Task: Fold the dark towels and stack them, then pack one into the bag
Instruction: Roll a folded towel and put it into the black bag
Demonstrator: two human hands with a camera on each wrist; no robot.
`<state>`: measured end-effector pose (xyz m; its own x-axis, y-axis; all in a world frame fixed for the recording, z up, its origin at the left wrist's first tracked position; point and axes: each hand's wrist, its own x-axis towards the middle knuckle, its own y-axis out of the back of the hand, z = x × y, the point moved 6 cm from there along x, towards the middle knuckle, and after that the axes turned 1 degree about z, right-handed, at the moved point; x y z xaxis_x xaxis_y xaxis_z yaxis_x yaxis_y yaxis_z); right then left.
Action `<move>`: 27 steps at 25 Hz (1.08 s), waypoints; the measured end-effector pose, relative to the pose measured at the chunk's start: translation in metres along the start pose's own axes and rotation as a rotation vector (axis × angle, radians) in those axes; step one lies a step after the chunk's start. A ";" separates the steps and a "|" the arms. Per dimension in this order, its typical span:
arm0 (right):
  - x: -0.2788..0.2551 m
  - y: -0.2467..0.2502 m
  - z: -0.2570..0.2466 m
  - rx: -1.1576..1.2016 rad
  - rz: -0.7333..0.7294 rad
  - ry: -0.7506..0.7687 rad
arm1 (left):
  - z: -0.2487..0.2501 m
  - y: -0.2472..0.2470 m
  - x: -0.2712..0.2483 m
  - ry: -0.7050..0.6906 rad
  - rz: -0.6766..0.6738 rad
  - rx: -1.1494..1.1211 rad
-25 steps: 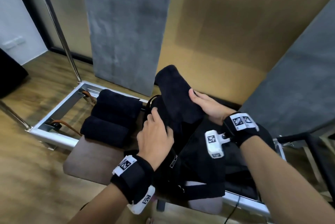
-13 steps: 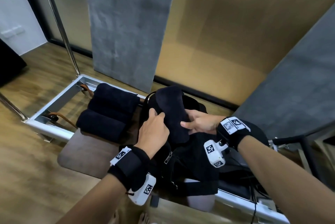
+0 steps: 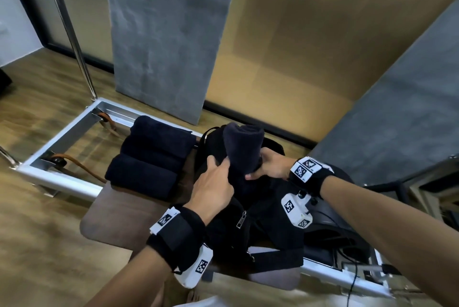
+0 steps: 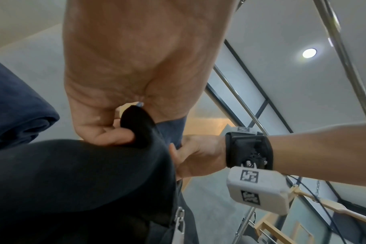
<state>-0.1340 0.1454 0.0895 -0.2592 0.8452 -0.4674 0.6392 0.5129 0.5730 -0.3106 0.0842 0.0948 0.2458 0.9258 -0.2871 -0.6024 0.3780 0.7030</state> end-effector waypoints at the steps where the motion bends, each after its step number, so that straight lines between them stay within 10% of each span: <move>1: 0.001 -0.004 0.003 -0.018 0.027 0.000 | 0.001 0.000 -0.001 -0.008 0.012 0.023; 5: -0.001 -0.028 0.012 -0.090 -0.127 -0.038 | -0.002 0.001 -0.001 -0.015 0.085 0.061; 10: -0.015 -0.020 0.013 -0.744 -0.359 -0.137 | -0.006 0.009 0.003 -0.064 0.215 0.113; 17: -0.006 -0.059 -0.007 -1.169 -0.706 -0.318 | 0.013 0.002 -0.006 -0.184 0.108 0.140; 27: -0.008 -0.053 -0.015 -1.333 -0.562 -0.314 | 0.016 -0.019 -0.008 -0.217 -0.115 0.123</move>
<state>-0.1765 0.1136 0.0735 0.0327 0.5163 -0.8558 -0.6553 0.6576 0.3716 -0.2894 0.0692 0.0939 0.4723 0.8502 -0.2324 -0.4678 0.4653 0.7514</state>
